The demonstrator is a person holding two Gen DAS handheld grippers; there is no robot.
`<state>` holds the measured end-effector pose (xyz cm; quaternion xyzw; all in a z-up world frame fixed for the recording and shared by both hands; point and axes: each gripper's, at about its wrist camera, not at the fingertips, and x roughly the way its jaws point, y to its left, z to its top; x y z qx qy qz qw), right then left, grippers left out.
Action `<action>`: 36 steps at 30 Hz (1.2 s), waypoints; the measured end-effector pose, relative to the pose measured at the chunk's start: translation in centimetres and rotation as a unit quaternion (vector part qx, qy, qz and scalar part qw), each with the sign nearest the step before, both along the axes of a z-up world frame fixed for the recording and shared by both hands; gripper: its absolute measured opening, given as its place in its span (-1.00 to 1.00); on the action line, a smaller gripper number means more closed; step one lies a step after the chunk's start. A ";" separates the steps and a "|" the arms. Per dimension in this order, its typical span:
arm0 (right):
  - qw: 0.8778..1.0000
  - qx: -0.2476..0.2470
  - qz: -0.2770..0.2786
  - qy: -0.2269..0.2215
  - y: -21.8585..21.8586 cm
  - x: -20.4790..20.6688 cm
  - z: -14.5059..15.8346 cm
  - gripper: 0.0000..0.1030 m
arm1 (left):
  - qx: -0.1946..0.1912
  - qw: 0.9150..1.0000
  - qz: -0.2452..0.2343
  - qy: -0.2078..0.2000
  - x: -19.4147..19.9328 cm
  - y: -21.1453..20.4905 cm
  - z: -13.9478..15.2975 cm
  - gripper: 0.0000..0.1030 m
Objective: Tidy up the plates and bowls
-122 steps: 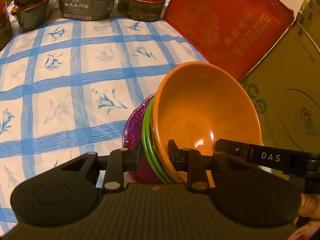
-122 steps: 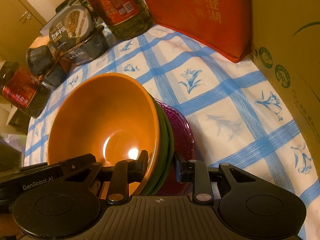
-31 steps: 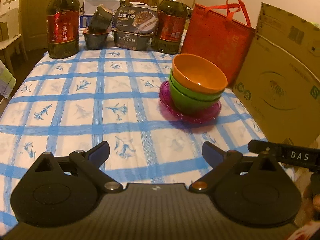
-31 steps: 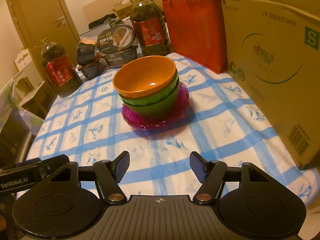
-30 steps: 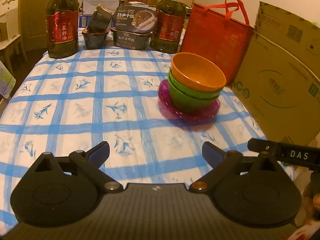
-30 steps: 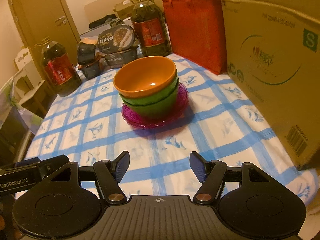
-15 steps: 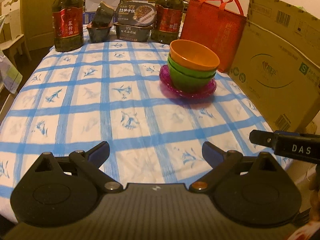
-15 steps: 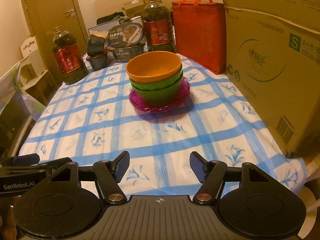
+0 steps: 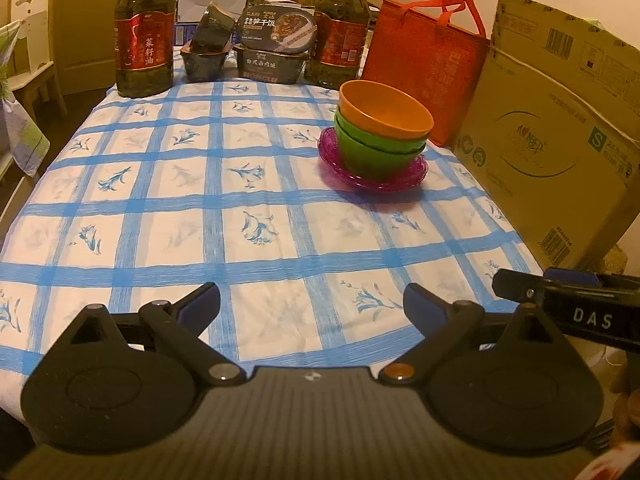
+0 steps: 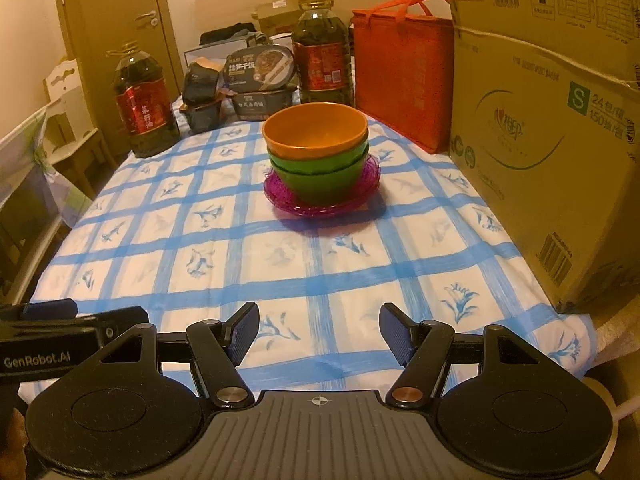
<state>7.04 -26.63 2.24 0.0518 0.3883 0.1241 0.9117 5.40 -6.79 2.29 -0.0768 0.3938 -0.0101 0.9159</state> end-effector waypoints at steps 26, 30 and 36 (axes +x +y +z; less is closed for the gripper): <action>1.000 0.006 -0.004 0.004 -0.2 -0.3 -0.3 0.29 | 0.015 1.000 -0.006 -0.001 -0.6 -0.3 -0.1 0.90; 1.000 0.006 -0.004 0.004 -0.2 -0.4 -0.4 0.29 | 0.016 1.000 -0.005 -0.001 -0.6 -0.3 -0.1 0.90; 1.000 0.006 -0.005 0.004 -0.1 -0.4 -0.4 0.29 | 0.016 1.000 -0.005 -0.001 -0.6 -0.3 -0.1 0.90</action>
